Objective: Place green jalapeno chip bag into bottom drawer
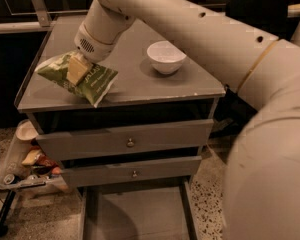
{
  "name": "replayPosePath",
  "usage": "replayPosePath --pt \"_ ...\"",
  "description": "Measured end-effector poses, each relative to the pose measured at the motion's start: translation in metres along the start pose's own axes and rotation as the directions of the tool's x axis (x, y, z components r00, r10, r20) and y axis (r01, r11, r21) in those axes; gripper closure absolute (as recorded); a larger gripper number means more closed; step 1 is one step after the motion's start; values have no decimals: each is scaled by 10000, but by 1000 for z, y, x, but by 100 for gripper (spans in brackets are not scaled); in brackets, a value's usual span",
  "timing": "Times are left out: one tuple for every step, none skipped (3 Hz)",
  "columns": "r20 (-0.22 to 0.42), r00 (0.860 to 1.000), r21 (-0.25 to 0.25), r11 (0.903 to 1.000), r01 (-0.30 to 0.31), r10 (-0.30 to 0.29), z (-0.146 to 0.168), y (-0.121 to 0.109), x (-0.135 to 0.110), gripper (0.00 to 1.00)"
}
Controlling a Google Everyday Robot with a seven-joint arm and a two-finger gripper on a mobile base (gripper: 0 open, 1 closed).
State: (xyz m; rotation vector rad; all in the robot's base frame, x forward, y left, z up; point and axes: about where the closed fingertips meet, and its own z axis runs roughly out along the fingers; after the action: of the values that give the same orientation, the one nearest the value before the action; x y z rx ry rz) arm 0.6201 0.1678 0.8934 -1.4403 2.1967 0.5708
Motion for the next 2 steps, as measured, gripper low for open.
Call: replayPosePath --pt "-44 9995 232 9992 -313 314 -23 37 29 100" --pt "185 9988 183 9988 -447 444 -29 69 66 100"
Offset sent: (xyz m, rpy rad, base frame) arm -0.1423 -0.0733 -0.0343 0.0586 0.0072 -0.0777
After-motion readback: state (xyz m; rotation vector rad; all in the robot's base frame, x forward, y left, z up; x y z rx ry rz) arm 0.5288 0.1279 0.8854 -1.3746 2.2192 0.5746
